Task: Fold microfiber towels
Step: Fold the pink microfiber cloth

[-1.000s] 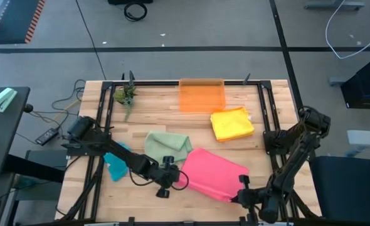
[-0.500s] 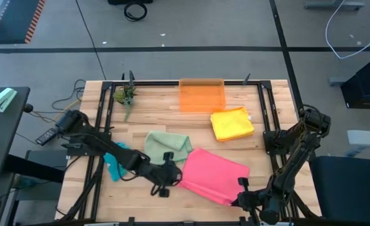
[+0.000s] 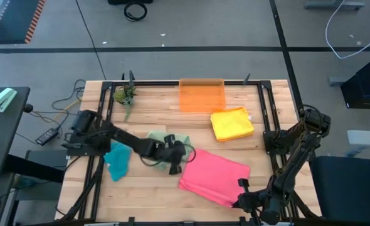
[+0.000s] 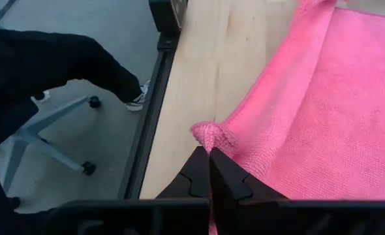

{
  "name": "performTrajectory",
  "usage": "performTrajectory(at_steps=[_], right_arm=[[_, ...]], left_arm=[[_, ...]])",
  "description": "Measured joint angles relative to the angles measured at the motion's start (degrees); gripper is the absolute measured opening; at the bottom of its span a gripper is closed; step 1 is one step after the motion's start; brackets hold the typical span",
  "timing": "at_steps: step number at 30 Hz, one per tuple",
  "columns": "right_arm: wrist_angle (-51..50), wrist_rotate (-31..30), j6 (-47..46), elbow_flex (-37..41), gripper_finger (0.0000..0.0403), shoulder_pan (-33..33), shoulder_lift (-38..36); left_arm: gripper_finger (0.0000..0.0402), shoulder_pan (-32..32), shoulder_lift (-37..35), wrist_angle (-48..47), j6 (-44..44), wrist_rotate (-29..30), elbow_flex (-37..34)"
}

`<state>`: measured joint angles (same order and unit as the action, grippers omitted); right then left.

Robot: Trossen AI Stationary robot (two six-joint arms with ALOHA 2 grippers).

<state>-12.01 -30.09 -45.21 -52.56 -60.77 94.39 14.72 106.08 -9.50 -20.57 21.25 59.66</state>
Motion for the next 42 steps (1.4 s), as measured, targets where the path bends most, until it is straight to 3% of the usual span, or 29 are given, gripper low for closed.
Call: performTrajectory(at_steps=[5, 11, 15, 18, 21, 28, 34, 42], right_arm=[[-0.02, -0.02, 0.36, 0.00, 0.0002, -0.02, 0.00], [-0.03, 0.00, 2.00, 0.00, 0.0002, -0.01, 0.02], [0.04, 0.15, 3.23, 0.00, 0.0002, 0.02, 0.02], [0.06, 0.18, 2.90, 0.00, 0.0002, 0.00, 0.02], [0.02, 0.85, 1.77, 0.00, 0.0004, 0.00, 0.02], [0.00, 2.14, 1.40, 0.00, 0.0028, 0.00, 0.02], [-0.36, 3.10, -3.25, 0.00, 0.0041, 0.00, 0.00], [-0.89, 10.75, -12.78, 0.00, 0.0088, -0.12, -2.21]], left_arm=[[0.0009, -1.03, 0.40, -9.04, -3.29, -0.76, 0.00], [0.0008, 2.38, -1.72, -23.39, -7.41, -2.74, 0.06], [0.0005, 5.67, -7.10, -24.68, -9.03, 0.18, -0.02], [0.0008, 7.56, -10.59, -19.43, -8.44, 4.62, 0.41], [0.0005, 8.03, -10.39, -8.43, -3.16, 5.34, 0.39], [0.0004, 2.16, 1.40, 17.84, 6.55, 1.03, 0.39], [0.0005, -2.74, 6.77, 20.52, 6.28, -5.01, 0.30], [0.0004, -5.28, 9.54, 21.40, 6.35, -9.68, 0.38]])
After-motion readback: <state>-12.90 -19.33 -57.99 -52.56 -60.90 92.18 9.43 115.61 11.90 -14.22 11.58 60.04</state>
